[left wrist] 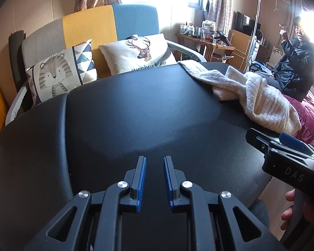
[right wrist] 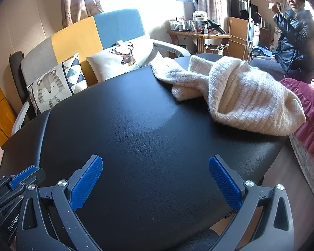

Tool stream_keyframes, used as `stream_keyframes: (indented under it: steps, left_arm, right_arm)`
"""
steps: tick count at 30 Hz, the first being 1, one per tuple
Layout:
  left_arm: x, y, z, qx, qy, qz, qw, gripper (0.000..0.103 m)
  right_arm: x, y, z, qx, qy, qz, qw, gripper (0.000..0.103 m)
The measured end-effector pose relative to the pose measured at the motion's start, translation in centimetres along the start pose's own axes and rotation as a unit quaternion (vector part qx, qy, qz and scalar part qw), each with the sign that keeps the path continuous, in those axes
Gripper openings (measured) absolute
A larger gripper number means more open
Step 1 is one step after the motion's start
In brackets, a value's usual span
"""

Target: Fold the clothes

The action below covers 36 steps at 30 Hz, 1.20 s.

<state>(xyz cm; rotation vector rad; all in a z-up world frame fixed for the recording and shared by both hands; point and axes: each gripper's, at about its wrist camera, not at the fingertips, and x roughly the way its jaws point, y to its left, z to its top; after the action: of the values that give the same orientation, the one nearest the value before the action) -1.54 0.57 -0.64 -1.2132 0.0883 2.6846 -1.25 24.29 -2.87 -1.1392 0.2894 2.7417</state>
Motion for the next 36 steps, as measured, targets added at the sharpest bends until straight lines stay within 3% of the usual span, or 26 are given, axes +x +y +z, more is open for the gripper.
stream_keyframes:
  steps: [9, 22, 36]
  left_arm:
    - [0.7, -0.3, 0.0, -0.012, 0.010, -0.005, 0.9999, 0.017]
    - [0.8, 0.0, 0.8, -0.018, -0.011, -0.008, 0.9997, 0.017]
    - [2.0, 0.1, 0.5, -0.022, 0.016, -0.002, 0.9996, 0.017]
  right_arm:
    - [0.4, -0.3, 0.2, 0.004, 0.004, 0.004, 1.000, 0.103]
    - [1.0, -3.4, 2.0, 0.027, -0.006, -0.040, 0.999, 0.103]
    - [1.5, -3.9, 1.7, 0.025, 0.002, -0.047, 0.999, 0.103]
